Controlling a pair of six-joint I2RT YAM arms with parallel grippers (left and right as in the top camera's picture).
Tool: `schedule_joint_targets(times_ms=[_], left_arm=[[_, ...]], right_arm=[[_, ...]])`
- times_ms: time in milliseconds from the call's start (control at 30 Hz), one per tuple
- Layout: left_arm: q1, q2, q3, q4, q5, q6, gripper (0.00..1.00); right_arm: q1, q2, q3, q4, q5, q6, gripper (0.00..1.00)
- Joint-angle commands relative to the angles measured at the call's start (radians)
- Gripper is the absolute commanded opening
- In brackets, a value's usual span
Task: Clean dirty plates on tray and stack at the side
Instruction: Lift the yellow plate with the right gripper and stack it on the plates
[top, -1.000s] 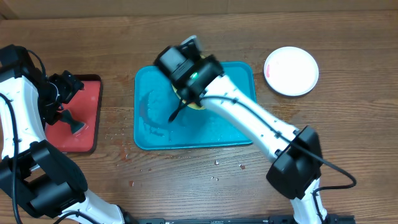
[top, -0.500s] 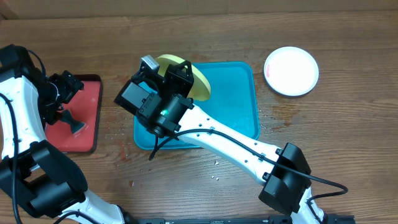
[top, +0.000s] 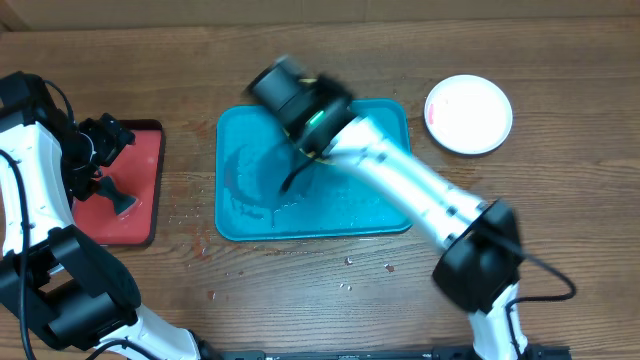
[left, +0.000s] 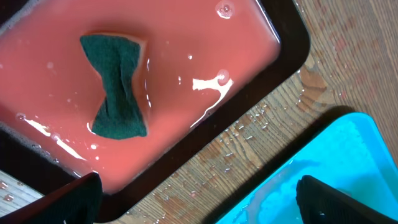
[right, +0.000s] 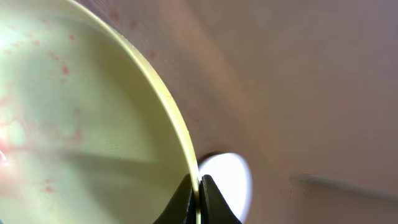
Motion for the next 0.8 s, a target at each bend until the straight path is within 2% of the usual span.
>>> schedule_joint_targets(times_ms=[0, 67, 100, 200, 367, 633, 700, 733, 767], left_arm=[[-0.002, -0.009, 0.012, -0.002, 0.014, 0.004, 1.0], [-0.002, -0.009, 0.012, -0.002, 0.014, 0.004, 1.0], [-0.002, -0.009, 0.012, -0.002, 0.014, 0.004, 1.0], [-0.002, -0.009, 0.012, -0.002, 0.014, 0.004, 1.0], [-0.002, -0.009, 0.012, -0.002, 0.014, 0.004, 1.0], [-0.004, -0.009, 0.012, -0.002, 0.014, 0.004, 1.0], [-0.004, -0.009, 0.012, -0.002, 0.014, 0.004, 1.0], [-0.004, -0.009, 0.012, -0.002, 0.014, 0.004, 1.0], [-0.004, -0.009, 0.012, -0.002, 0.014, 0.004, 1.0]], right_arm=[[-0.278, -0.038, 0.025, -0.021, -0.507, 0.177, 0.04], [-0.454, -0.038, 0.022, -0.039, -0.772, 0.215, 0.04], [-0.576, -0.038, 0.011, -0.043, -0.965, 0.215, 0.04], [-0.734, -0.036, -0.01, -0.06, -1.124, 0.215, 0.04], [-0.952, -0.036, -0.132, -0.011, -1.107, 0.215, 0.04], [-1.039, -0.036, -0.325, 0.159, -1.107, 0.256, 0.04], [-1.039, -0.036, -0.354, 0.18, -1.106, 0.256, 0.15], [-1.039, -0.036, -0.355, 0.181, -1.106, 0.256, 0.98], [-1.039, -0.036, -0.355, 0.18, -1.107, 0.256, 1.0]])
